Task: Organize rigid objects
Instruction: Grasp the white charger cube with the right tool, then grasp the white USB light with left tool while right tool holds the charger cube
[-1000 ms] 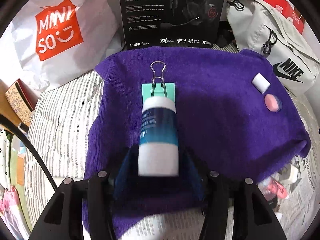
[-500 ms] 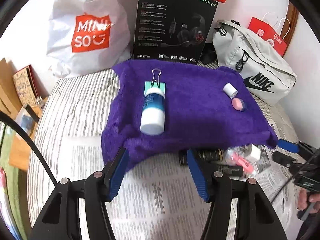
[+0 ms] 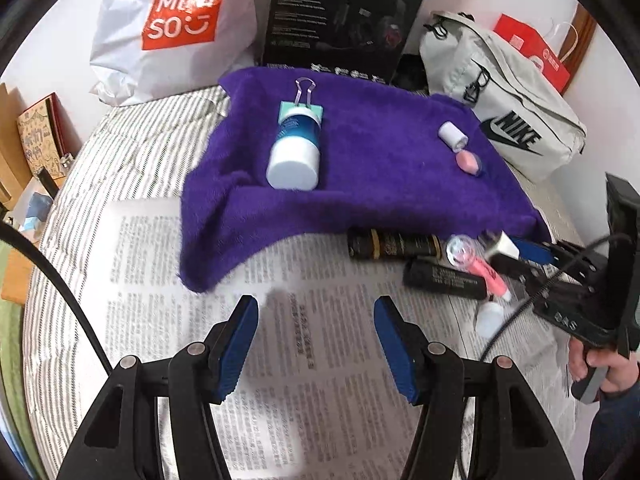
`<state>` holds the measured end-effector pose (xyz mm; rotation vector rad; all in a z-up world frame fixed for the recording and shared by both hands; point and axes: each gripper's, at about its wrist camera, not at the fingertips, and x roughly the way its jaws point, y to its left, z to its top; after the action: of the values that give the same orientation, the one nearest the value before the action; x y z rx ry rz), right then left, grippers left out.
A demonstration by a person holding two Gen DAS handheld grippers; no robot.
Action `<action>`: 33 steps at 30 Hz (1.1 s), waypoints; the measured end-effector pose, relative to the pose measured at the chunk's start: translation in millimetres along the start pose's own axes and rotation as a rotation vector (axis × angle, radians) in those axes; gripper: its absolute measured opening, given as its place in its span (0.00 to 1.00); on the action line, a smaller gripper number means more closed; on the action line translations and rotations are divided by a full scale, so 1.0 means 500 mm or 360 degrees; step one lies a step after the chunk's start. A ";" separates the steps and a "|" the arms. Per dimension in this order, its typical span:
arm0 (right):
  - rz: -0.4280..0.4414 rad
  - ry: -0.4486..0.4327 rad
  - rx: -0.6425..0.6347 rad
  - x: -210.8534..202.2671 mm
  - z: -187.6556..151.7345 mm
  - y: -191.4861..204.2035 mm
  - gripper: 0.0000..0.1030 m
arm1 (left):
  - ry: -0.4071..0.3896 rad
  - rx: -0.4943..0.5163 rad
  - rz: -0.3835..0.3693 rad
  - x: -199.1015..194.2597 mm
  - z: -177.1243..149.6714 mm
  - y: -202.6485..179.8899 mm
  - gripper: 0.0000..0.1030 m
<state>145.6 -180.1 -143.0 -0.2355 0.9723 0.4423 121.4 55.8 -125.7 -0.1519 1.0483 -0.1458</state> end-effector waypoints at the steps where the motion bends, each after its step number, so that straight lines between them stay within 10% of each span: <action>1: 0.0001 -0.0004 -0.0006 0.002 0.001 0.002 0.28 | 0.0002 0.0007 -0.0005 0.001 -0.002 -0.003 0.57; 28: -0.0165 -0.0025 0.0397 -0.149 -0.139 -0.169 0.26 | 0.0082 0.0508 -0.0246 0.040 -0.032 -0.258 0.56; 33: -0.0174 -0.0035 0.0421 -0.168 -0.159 -0.176 0.26 | 0.0096 0.0587 -0.0195 0.064 -0.033 -0.280 0.41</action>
<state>86.6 -310.5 -116.2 -0.0443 0.9804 0.2129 116.0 -88.2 -133.7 0.1233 1.0546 -0.4531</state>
